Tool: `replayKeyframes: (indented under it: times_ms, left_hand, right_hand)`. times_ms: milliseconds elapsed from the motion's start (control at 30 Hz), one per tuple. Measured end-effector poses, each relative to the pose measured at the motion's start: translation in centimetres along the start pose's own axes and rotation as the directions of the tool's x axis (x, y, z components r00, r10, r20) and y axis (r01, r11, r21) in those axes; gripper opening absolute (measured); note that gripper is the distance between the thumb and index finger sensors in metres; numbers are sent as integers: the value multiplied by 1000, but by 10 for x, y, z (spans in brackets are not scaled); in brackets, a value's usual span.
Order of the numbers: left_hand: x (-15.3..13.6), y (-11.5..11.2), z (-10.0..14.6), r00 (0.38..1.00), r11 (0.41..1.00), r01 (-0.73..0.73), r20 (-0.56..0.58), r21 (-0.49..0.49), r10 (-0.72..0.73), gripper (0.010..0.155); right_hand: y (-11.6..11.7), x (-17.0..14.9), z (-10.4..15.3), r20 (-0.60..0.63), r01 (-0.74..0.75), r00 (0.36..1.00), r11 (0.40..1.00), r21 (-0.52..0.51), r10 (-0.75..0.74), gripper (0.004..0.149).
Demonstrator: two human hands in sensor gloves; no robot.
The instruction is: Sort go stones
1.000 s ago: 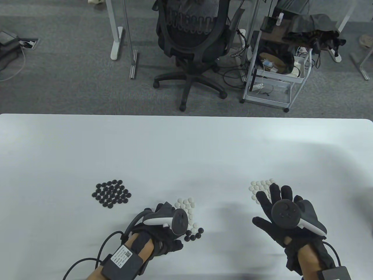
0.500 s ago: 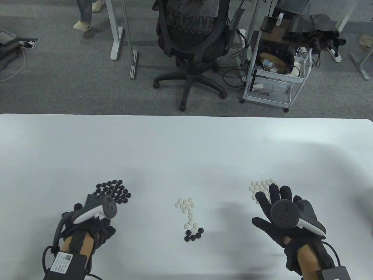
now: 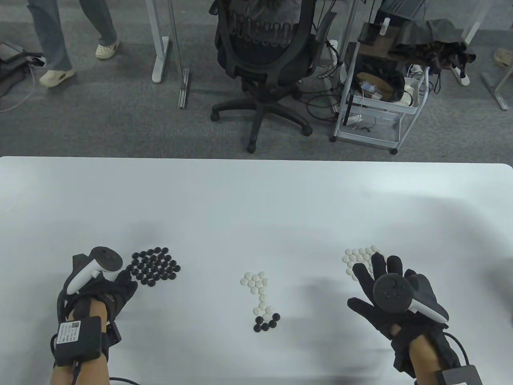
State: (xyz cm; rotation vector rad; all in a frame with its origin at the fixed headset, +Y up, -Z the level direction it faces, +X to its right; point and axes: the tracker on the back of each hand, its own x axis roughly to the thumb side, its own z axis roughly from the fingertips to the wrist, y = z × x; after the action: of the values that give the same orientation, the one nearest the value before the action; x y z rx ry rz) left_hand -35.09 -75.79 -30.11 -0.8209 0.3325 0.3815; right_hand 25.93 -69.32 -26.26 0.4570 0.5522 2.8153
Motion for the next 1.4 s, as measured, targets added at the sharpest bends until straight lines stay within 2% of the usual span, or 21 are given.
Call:
replayKeyframes:
  times_ms: [267,400,500,633,733,933,1067,1200,1267,1333,1400]
  left_hand:
    - [13,3,4,998,998,54,15,42,-55,64]
    - [40,2,20,986,986,153,59,67,-157,65]
    - [75,-8,34,953,962,273,129,22,-273,65]
    - [128,-35,56,854,880,473,226,40,-469,67]
    - [164,-60,74,771,828,559,342,40,-537,65]
    - [211,-113,91,607,714,700,502,30,-617,62]
    - [230,-141,95,511,640,766,540,67,-669,61]
    - [241,-157,93,474,621,780,571,81,-671,62]
    - [243,-164,88,455,590,803,553,83,-698,63]
    - [239,-165,86,456,582,810,543,74,-705,62]
    - [232,-160,88,472,599,797,538,78,-698,63]
  right_hand:
    - [-1,-2,0,-2,3,1000,1000,-2,-3,79]
    - [-1,-2,0,0,0,1000,1000,0,0,79]
    - [-1,-1,0,0,-2,1000,1000,-1,2,79]
    - [-1,-1,0,0,-4,1000,1000,-1,4,79]
    - [0,0,0,1,-7,1000,1000,1,7,79]
    - [0,0,0,1,-7,1000,1000,-1,7,79]
    - [0,0,0,4,-6,1000,1000,-5,6,79]
    - [0,0,0,4,-7,1000,1000,-4,7,79]
    - [0,0,0,2,-6,1000,1000,-4,6,79]
    - [0,0,0,0,-4,1000,1000,-6,4,79]
    - [0,-1,0,2,-3,1000,1000,-9,3,79]
